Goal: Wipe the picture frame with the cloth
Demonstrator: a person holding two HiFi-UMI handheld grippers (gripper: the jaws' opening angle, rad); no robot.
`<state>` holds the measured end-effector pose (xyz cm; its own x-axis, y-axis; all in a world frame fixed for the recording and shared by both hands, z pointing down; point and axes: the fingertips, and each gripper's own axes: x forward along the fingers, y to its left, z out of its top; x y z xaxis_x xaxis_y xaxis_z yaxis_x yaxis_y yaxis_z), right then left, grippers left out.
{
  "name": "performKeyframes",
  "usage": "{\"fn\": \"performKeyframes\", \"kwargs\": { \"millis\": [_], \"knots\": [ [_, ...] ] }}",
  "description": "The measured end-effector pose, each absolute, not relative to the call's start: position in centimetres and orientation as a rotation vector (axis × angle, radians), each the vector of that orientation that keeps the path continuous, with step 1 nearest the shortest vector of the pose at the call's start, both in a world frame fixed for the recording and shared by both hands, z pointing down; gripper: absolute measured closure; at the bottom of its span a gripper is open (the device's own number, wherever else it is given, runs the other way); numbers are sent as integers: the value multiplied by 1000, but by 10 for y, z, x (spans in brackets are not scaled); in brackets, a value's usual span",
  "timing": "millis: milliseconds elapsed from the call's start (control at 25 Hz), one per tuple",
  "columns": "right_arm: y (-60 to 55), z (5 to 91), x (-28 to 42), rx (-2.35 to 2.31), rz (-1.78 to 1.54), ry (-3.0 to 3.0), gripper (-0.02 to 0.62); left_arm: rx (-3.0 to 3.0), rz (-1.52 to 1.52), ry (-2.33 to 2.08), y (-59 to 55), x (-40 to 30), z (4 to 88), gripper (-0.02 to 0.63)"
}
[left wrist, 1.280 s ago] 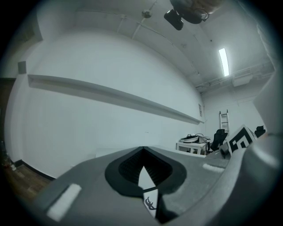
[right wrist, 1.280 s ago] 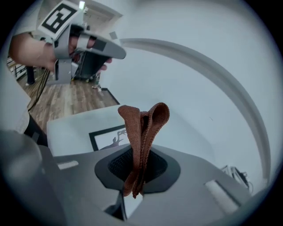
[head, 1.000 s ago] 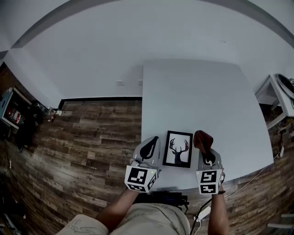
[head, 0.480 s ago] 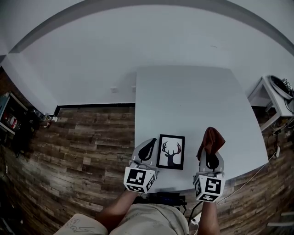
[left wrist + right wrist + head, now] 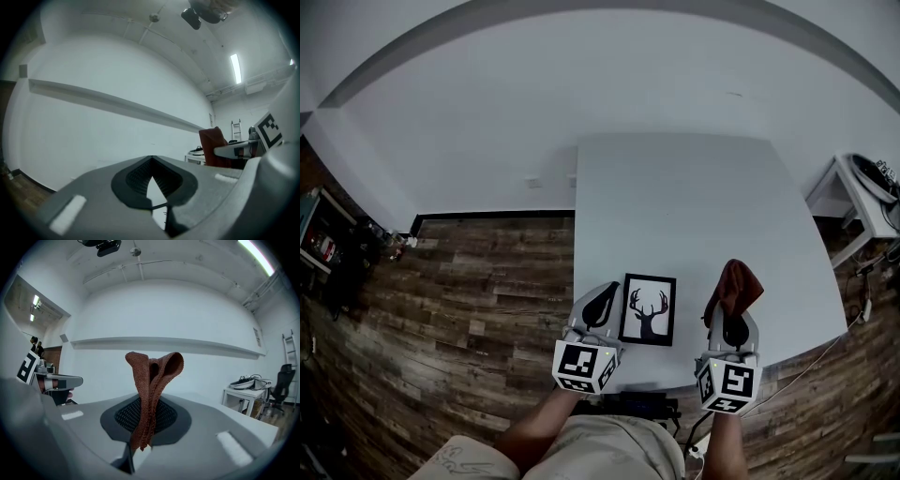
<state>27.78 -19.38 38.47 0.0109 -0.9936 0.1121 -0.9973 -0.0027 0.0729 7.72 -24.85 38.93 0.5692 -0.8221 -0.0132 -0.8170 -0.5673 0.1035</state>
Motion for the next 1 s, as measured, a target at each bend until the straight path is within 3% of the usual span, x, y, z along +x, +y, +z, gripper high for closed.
{"fn": "performKeyframes", "kwargs": {
  "millis": [1000],
  "knots": [
    [-200,391,282,2127,43,-2087,537,2725,-73,-1422,-256,81,389,606]
  ]
}}
